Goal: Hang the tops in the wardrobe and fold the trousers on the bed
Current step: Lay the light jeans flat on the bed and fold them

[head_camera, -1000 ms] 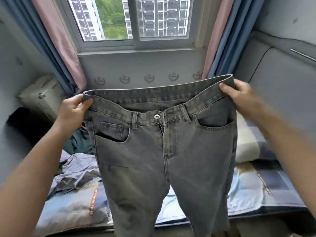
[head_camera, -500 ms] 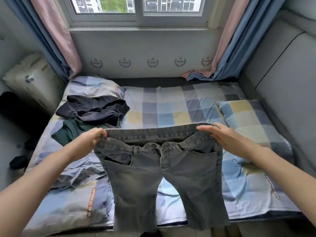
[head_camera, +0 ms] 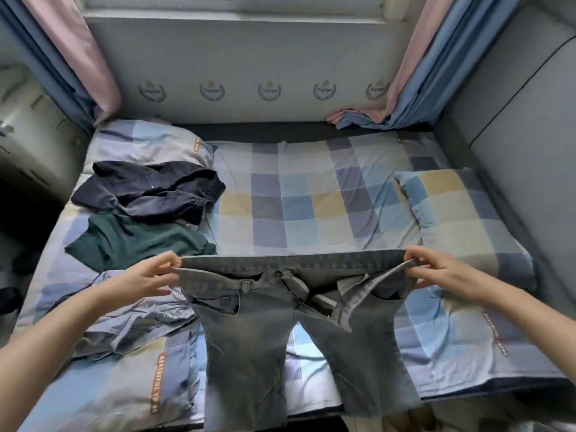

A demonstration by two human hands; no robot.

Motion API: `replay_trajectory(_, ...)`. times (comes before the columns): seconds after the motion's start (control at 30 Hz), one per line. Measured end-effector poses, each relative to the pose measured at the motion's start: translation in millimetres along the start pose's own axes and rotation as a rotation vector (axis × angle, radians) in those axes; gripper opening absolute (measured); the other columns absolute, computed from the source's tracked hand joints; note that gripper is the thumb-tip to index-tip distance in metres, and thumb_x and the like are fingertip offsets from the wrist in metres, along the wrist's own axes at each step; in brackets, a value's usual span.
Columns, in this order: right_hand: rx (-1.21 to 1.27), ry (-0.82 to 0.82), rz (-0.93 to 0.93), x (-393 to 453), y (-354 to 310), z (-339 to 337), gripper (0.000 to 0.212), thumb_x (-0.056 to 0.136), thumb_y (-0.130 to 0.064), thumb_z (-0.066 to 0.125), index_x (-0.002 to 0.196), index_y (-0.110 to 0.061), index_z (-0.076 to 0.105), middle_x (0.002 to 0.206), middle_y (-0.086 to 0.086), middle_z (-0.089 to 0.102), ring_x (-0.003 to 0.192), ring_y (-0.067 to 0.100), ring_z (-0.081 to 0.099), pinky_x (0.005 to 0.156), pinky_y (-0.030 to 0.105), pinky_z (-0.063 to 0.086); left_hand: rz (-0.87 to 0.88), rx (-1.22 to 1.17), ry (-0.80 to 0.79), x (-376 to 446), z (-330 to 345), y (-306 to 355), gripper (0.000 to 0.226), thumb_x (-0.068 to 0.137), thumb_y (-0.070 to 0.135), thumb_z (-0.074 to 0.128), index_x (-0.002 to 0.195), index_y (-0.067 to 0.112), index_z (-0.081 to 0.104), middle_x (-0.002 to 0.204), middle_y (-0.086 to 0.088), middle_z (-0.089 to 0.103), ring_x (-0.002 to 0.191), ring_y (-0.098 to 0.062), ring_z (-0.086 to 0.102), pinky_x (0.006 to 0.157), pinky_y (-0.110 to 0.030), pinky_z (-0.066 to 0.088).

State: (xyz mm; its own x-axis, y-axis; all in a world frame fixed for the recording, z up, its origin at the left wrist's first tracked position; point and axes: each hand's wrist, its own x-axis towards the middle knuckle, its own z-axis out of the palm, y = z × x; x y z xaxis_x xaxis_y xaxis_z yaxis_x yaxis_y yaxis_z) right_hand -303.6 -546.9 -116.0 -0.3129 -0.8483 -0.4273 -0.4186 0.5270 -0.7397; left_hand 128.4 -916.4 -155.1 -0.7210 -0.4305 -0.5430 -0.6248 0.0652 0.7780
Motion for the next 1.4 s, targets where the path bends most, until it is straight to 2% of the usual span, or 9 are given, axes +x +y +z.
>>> replay_trajectory(0.27, 0.081, 0.479, -0.21, 83.4, -36.3, -47.4, 0.017, 0.095, -0.01, 0.056, 0.087, -0.022, 0.048, 0.062, -0.002, 0.049, 0.054, 0.003, 0.041, 0.053, 0.018, 0.035, 0.179, -0.168, 0.469, 73.3, -17.4, 80.8, 0.025, 0.101, 0.007, 0.045, 0.087, 0.027, 0.046, 0.084, -0.002, 0.057, 0.065, -0.012, 0.048, 0.059, -0.028, 0.041)
replay_trajectory(0.4, -0.002, 0.578, -0.222, 163.2, -49.5, -89.3, 0.018, 0.094, -0.018, 0.059, 0.088, -0.028, 0.046, 0.067, 0.02, 0.053, 0.058, 0.015, 0.045, 0.055, 0.032, 0.039, 0.261, -0.112, 0.627, 142.9, -45.2, 117.7, 0.029, 0.1, 0.004, 0.047, 0.086, 0.028, 0.045, 0.076, -0.001, 0.053, 0.048, 0.003, 0.044, 0.043, -0.012, 0.036)
replay_trajectory(0.53, -0.076, 0.722, -0.221, 293.9, -51.8, -133.9, 0.011, 0.091, -0.017, 0.059, 0.101, -0.016, 0.054, 0.092, 0.02, 0.066, 0.08, 0.024, 0.06, 0.073, 0.035, 0.044, 0.332, 0.017, 0.841, 260.3, -92.8, 153.8, 0.024, 0.099, 0.005, 0.047, 0.091, 0.027, 0.048, 0.079, -0.006, 0.054, 0.064, -0.018, 0.044, 0.051, -0.017, 0.036)
replay_trajectory(0.63, -0.169, 0.795, -0.141, 401.0, -39.7, -145.0, 0.04, 0.094, -0.02, 0.052, 0.133, -0.018, 0.045, 0.121, 0.017, 0.06, 0.112, 0.035, 0.055, 0.094, 0.033, 0.038, 0.268, 0.231, 1.033, 365.6, -120.7, 149.1, 0.035, 0.099, 0.01, 0.045, 0.133, 0.015, 0.046, 0.118, -0.022, 0.057, 0.108, -0.033, 0.054, 0.091, -0.032, 0.041)
replay_trajectory(0.77, -0.339, 0.609, -0.004, 506.9, 51.5, -81.0, 0.069, 0.096, -0.02, 0.05, 0.154, -0.016, 0.013, 0.15, 0.021, 0.032, 0.138, 0.035, 0.033, 0.113, 0.038, 0.026, -0.026, 0.455, 0.862, 494.8, -57.1, 44.4, 0.066, 0.1, 0.018, 0.044, 0.156, 0.014, 0.01, 0.157, -0.024, 0.019, 0.143, -0.04, 0.021, 0.117, -0.048, 0.02)
replay_trajectory(0.93, -0.35, 0.273, 0.222, 526.5, 221.1, 54.3, 0.054, 0.099, -0.022, 0.045, 0.149, -0.011, 0.027, 0.149, 0.018, 0.038, 0.134, 0.035, 0.039, 0.103, 0.033, 0.034, -0.267, 0.646, 0.248, 546.2, 109.8, -135.4, 0.069, 0.101, 0.038, 0.043, 0.157, 0.024, 0.005, 0.164, -0.011, -0.004, 0.15, -0.035, -0.004, 0.119, -0.052, 0.009)
replay_trajectory(1.03, -0.295, 0.183, 0.376, 508.1, 301.6, 100.3, 0.049, 0.1, -0.024, 0.045, 0.144, -0.006, 0.035, 0.147, 0.018, 0.041, 0.132, 0.034, 0.041, 0.1, 0.032, 0.035, -0.377, 0.637, 0.047, 532.5, 180.6, -200.7, 0.069, 0.099, 0.046, 0.044, 0.154, 0.042, 0.002, 0.164, 0.004, -0.013, 0.149, -0.037, -0.009, 0.115, -0.065, 0.012)
replay_trajectory(1.2, -0.122, 0.24, 0.626, 471.6, 382.0, 138.8, 0.059, 0.097, -0.028, 0.052, 0.14, 0.007, 0.033, 0.144, 0.027, 0.041, 0.132, 0.04, 0.04, 0.107, 0.04, 0.034, -0.441, 0.719, 0.026, 499.0, 236.6, -248.6, 0.065, 0.1, 0.052, 0.031, 0.152, 0.045, -0.008, 0.161, 0.01, -0.022, 0.149, -0.029, -0.016, 0.109, -0.07, 0.014)
replay_trajectory(1.4, -0.084, 0.181, 0.649, 446.3, 419.3, 173.7, 0.049, 0.089, -0.036, 0.064, 0.117, 0.001, 0.051, 0.113, 0.017, 0.059, 0.111, 0.036, 0.057, 0.085, 0.036, 0.043, -0.342, 0.81, 0.185, 480.2, 264.9, -256.6, 0.06, 0.103, 0.046, 0.023, 0.15, 0.044, -0.015, 0.162, 0.007, -0.02, 0.149, -0.034, -0.01, 0.11, -0.069, 0.013)
